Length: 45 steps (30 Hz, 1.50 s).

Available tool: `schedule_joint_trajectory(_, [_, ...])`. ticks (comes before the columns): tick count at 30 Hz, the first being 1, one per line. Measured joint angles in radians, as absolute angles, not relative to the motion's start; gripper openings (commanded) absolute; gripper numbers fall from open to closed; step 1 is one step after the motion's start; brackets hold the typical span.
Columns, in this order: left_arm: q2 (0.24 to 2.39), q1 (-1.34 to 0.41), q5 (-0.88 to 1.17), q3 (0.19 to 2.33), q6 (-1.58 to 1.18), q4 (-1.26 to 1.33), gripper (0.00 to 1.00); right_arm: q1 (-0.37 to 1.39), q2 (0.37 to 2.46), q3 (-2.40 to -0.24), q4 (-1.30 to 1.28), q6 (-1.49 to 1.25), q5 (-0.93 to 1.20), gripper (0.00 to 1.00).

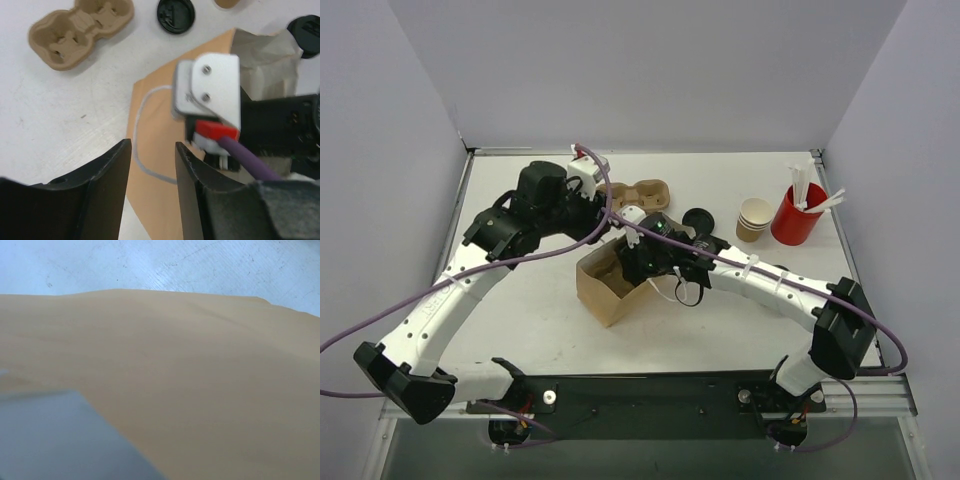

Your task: Pack the takeout coffee

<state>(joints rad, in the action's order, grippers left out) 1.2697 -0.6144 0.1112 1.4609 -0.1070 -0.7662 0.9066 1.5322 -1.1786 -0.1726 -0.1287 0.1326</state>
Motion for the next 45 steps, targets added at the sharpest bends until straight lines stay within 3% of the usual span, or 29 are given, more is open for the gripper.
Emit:
schedule_joint_trajectory(13, [1.094,-0.521,0.433,1.408,-0.059,-0.820,0.52,0.891,1.583,-1.231,-0.185,-0.176,0.112,0.36])
schedule_joint_trajectory(26, [1.227,-0.525,0.374,1.460,0.023,-0.882,0.51,0.891,1.616,-1.266,-0.199,-0.177,0.111,0.36])
schedule_joint_trajectory(45, [1.220,-0.529,0.303,1.492,0.069,-0.896,0.51,0.892,1.618,-1.274,-0.212,-0.175,0.109,0.36])
